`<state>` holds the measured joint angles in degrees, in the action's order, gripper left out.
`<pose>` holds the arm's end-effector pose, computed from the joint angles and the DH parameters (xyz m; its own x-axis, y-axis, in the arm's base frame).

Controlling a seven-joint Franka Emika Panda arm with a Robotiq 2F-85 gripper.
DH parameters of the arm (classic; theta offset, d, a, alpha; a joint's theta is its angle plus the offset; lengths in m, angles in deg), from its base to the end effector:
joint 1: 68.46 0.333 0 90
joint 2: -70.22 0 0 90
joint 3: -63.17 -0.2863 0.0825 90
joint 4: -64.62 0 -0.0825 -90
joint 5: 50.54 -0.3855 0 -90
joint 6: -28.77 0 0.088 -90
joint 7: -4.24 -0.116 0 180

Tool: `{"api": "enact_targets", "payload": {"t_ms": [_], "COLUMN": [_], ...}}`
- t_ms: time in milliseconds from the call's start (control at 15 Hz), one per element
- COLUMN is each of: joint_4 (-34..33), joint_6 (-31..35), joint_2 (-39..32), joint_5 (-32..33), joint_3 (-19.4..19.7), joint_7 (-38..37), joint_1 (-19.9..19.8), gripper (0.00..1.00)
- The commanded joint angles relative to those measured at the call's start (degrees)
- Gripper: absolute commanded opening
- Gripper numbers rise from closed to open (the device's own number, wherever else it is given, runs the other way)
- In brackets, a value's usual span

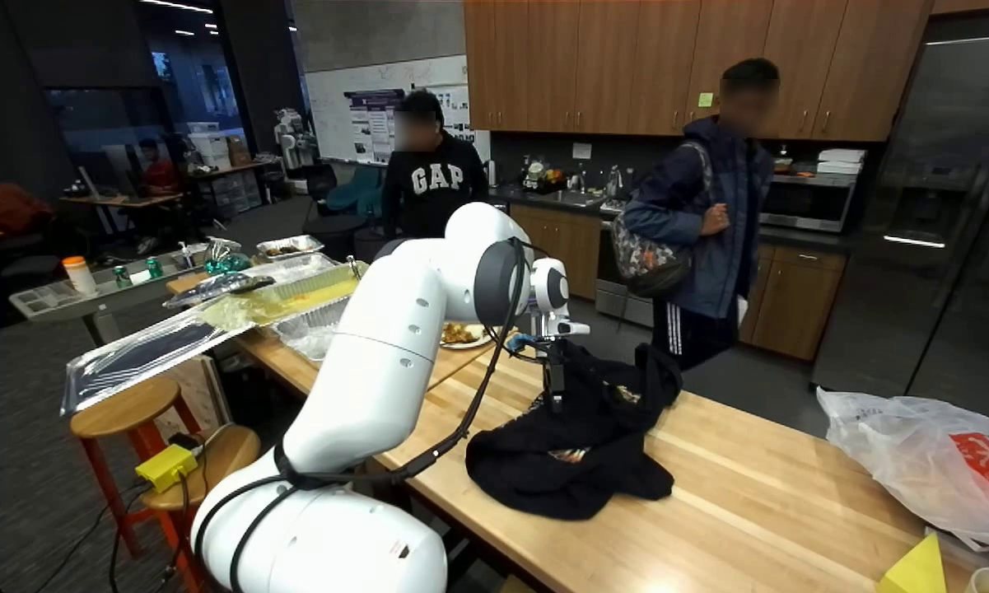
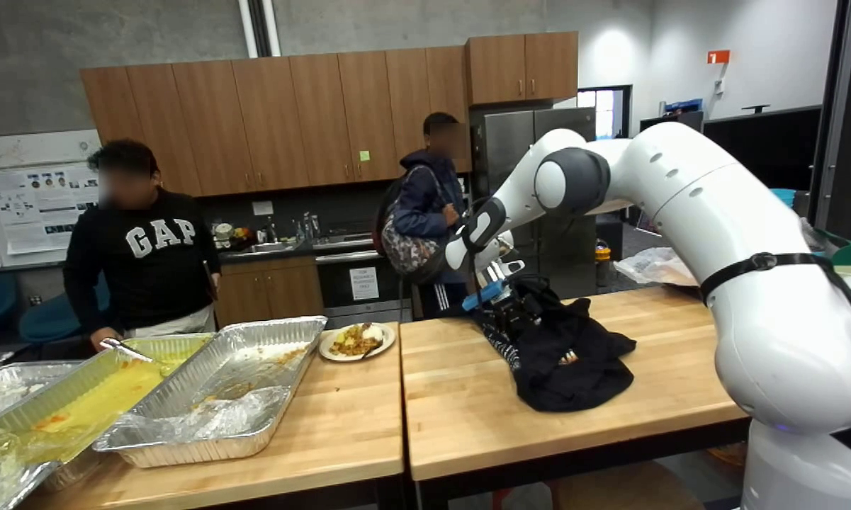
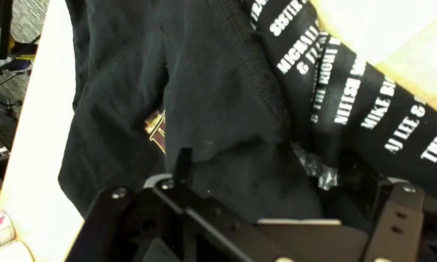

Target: Fold the black t-shirt from left to right then right to left.

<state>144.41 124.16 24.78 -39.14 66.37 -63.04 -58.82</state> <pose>0.6425 0.0558 0.1789 0.5517 -0.8340 -0.0078 -0.7010 -0.4688 0.5375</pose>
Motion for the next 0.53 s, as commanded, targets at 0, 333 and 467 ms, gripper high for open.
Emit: {"api": "enact_targets", "payload": {"t_ms": [0,333,467], "joint_4": [-3.2,-5.6,-6.2], "joint_6": [-3.6,-6.1,-5.2], "joint_2": [-2.8,-4.8,-4.5], "joint_5": [-2.0,-5.8,-9.0], "joint_3": [-0.2,-2.5,-3.7], "joint_7": [1.3,5.9,9.5], "joint_1": [0.6,-0.5,-0.8], "gripper": [1.0,1.0,1.0]}}
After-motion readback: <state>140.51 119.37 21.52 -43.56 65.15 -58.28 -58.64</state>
